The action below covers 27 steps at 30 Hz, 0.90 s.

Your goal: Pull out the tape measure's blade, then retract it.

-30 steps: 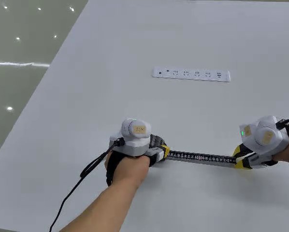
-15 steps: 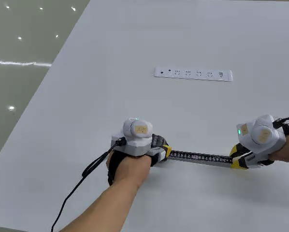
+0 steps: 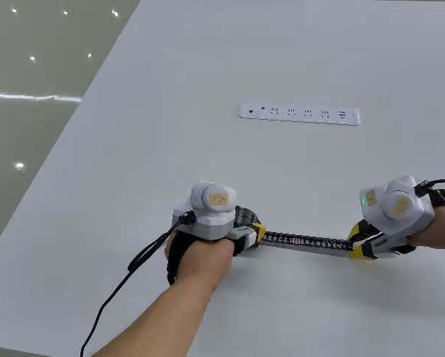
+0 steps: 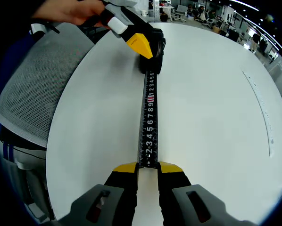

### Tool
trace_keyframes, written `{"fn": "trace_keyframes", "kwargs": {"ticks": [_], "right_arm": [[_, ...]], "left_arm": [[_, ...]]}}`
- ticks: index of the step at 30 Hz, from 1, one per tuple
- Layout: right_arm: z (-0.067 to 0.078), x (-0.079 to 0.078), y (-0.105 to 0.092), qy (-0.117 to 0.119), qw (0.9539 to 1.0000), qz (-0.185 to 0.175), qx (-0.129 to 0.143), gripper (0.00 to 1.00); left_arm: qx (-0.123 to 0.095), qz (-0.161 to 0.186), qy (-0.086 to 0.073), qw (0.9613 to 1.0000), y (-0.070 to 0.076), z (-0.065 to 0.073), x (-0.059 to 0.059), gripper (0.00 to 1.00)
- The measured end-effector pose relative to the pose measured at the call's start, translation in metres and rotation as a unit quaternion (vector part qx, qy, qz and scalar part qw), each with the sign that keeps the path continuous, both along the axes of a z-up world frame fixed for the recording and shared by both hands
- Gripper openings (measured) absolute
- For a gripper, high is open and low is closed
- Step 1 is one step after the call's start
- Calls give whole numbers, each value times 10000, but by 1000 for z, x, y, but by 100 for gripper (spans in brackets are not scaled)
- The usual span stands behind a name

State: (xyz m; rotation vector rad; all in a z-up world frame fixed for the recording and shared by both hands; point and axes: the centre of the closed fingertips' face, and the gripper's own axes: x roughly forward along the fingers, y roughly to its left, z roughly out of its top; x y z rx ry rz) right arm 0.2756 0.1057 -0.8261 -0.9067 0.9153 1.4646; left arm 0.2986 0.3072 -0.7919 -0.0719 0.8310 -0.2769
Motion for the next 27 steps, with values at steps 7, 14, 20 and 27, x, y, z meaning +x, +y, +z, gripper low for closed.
{"fn": "trace_keyframes", "kwargs": {"ticks": [7,14,20,27], "right_arm": [[0,-1,7,1,10000,16,35,12],[-1,-1,13,-7,10000,23,64,12],[-1,-2,19,-4,9999,40,97,12],[0,-3,25,17,9999,30,146,12]], "left_arm": [[-18,-4,1,10000,0,0,0,56],[-36,-9,5,10000,0,0,0,56],[-42,-18,4,10000,0,0,-1,56],[-61,-22,11,10000,0,0,0,56]]}}
